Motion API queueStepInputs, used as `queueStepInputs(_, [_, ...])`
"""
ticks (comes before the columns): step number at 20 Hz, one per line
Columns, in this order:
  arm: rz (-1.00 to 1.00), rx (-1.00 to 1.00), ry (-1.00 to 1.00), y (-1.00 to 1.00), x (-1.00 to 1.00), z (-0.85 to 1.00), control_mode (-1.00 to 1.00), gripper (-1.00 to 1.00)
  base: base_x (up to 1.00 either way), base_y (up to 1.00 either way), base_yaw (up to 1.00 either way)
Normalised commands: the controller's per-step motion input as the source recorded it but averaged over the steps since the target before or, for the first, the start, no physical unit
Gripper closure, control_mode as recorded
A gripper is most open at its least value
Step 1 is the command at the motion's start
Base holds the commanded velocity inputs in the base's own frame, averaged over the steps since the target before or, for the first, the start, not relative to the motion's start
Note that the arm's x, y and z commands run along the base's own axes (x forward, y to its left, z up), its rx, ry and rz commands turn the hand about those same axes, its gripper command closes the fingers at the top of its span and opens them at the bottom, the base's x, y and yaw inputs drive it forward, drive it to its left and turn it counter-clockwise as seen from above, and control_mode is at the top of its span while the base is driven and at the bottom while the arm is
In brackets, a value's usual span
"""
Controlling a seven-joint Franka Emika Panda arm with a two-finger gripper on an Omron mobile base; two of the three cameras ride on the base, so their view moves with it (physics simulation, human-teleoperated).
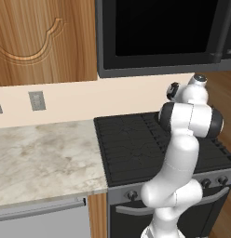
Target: Place the pan on the rear right burner on the stove. Then place the tomato and the onion in the pan and turn on the rear right burner.
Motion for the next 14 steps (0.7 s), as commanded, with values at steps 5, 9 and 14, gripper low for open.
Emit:
queueStepInputs(5, [0.00,0.02,0.00,0.00,0.03,-0.13,-1.00,1.00,0.00,0.00,0.00])
queueStepInputs(9, [0.00,0.00,0.00,-0.03,0.17,-0.22,-1.00,1.00,0.00,0.00,0.00])
queueStepInputs(14, [0.00,0.00,0.00,-0.02,0.22,-0.29,-1.00,1.00,0.00,0.00,0.00])
